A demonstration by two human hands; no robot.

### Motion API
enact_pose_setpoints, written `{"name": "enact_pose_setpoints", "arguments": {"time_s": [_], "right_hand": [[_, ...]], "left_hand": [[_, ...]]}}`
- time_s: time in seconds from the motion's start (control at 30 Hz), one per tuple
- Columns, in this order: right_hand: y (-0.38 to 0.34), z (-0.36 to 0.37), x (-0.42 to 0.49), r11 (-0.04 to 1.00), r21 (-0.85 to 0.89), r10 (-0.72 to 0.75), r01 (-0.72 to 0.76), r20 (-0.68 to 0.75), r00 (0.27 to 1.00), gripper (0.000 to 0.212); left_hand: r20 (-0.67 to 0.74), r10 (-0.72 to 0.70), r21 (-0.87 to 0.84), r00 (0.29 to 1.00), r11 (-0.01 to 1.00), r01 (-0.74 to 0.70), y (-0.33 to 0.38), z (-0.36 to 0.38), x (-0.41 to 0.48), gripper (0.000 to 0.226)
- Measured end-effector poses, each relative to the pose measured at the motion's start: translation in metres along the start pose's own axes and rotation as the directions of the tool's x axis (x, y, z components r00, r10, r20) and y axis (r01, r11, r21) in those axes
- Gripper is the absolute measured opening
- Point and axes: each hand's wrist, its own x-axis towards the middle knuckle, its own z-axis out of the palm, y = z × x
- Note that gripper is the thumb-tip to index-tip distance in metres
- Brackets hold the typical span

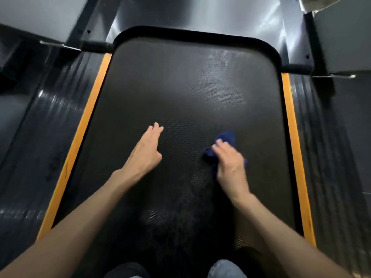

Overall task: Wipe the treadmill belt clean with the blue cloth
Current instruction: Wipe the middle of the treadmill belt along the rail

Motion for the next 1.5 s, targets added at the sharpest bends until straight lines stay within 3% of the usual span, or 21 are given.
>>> {"name": "enact_pose_setpoints", "arguments": {"time_s": [0.07, 0.13, 0.17, 0.23, 0.27, 0.33, 0.37, 0.43, 0.47, 0.53, 0.63, 0.7, 0.9, 0.97, 1.07, 1.13, 1.23, 1.3, 1.37, 1.43, 1.5], "right_hand": [[-0.033, 0.011, -0.038, 0.952, 0.006, -0.299, 0.306, 0.238, 0.924, 0.05], [-0.028, 0.009, -0.043, 0.881, -0.015, -0.437, 0.473, 0.356, 0.826, 0.054], [-0.017, 0.006, -0.034, 0.889, -0.084, -0.398, 0.451, 0.35, 0.848, 0.055], [0.001, -0.006, -0.009, 0.968, -0.198, -0.089, 0.151, 0.293, 0.952, 0.057], [0.005, -0.013, 0.003, 0.98, -0.2, 0.046, 0.004, 0.245, 0.968, 0.057], [0.011, -0.024, 0.016, 0.988, -0.057, 0.15, -0.14, 0.266, 0.952, 0.059], [0.012, -0.031, 0.021, 0.973, 0.097, 0.169, -0.208, 0.311, 0.935, 0.057], [0.017, -0.052, 0.028, 0.872, 0.352, 0.268, -0.34, 0.237, 0.934, 0.052], [0.024, -0.063, 0.029, 0.841, 0.383, 0.358, -0.381, 0.133, 0.924, 0.048], [0.045, -0.082, 0.021, 0.849, 0.276, 0.47, -0.451, -0.002, 0.883, 0.039], [0.079, -0.098, -0.003, 0.88, -0.009, 0.475, -0.475, -0.002, 0.88, 0.035], [0.096, -0.11, -0.01, 0.894, -0.083, 0.44, -0.44, -0.023, 0.898, 0.035], [0.124, -0.124, -0.011, 0.848, -0.061, 0.528, -0.527, 0.021, 0.849, 0.053], [0.129, -0.128, -0.014, 0.853, -0.006, 0.52, -0.522, 0.09, 0.849, 0.058], [0.135, -0.136, -0.014, 0.856, 0.024, 0.505, -0.516, 0.172, 0.846, 0.058], [0.137, -0.138, -0.012, 0.858, 0.015, 0.5, -0.514, 0.203, 0.842, 0.058], [0.133, -0.135, -0.009, 0.84, 0.019, 0.531, -0.542, 0.175, 0.829, 0.06], [0.131, -0.133, -0.01, 0.841, -0.006, 0.533, -0.541, 0.176, 0.827, 0.062], [0.133, -0.138, -0.006, 0.849, -0.036, 0.523, -0.527, 0.194, 0.83, 0.061], [0.132, -0.147, -0.001, 0.835, -0.09, 0.549, -0.542, 0.195, 0.813, 0.059], [0.125, -0.153, 0.0, 0.802, -0.192, 0.595, -0.565, 0.177, 0.784, 0.057]], "left_hand": [[-0.001, 0.056, -0.014, 0.998, 0.998, -0.056, 0.009, 0.005, 0.003, 0.082], [-0.007, 0.09, -0.028, 0.996, 0.996, -0.09, 0.016, 0.012, 0.001, 0.084], [-0.015, 0.105, -0.031, 0.994, 0.994, -0.106, 0.02, 0.015, -0.002, 0.084], [-0.016, 0.138, -0.029, 0.99, 0.99, -0.138, 0.028, 0.026, -0.007, 0.085], [-0.002, 0.149, -0.021, 0.989, 0.989, -0.149, 0.034, 0.034, -0.009, 0.084], [0.018, 0.212, 0.006, 0.977, 0.977, -0.212, 0.051, 0.056, -0.009, 0.074], [0.007, 0.284, 0.045, 0.959, 0.958, -0.284, 0.059, 0.068, -0.008, 0.065], [-0.031, 0.432, 0.134, 0.901, 0.896, -0.424, 0.077, 0.095, -0.001, 0.055], [-0.037, 0.478, 0.192, 0.877, 0.865, -0.463, 0.088, 0.109, 0.002, 0.055], [0.009, 0.482, 0.302, 0.876, 0.834, -0.462, 0.11, 0.134, 0.003, 0.059], [-0.007, 0.301, 0.374, 0.954, 0.885, -0.276, 0.138, 0.161, 0.004, 0.068], [-0.011, 0.268, 0.415, 0.963, 0.878, -0.239, 0.142, 0.168, 0.009, 0.067], [0.014, 0.505, 0.49, 0.863, 0.749, -0.446, 0.112, 0.147, 0.064, 0.056], [-0.066, 0.479, 0.402, 0.875, 0.816, -0.416, 0.112, 0.132, 0.104, 0.058], [-0.138, 0.27, 0.067, 0.953, 0.963, -0.263, 0.136, 0.11, 0.151, 0.063], [-0.111, 0.297, 0.069, 0.948, 0.954, -0.291, 0.161, 0.111, 0.148, 0.049], [0.042, 0.558, 0.046, 0.829, 0.828, -0.559, 0.186, 0.133, 0.105, 0.051], [0.246, 0.744, 0.04, 0.621, 0.632, -0.774, 0.187, 0.156, 0.074, 0.06], [0.357, 0.833, 0.108, 0.423, 0.413, -0.904, 0.176, 0.172, 0.056, 0.055], [0.353, 0.875, 0.179, 0.331, 0.284, -0.942, 0.168, 0.172, 0.059, 0.051], [0.321, 0.895, 0.25, 0.309, 0.235, -0.939, 0.164, 0.169, 0.07, 0.051]]}}
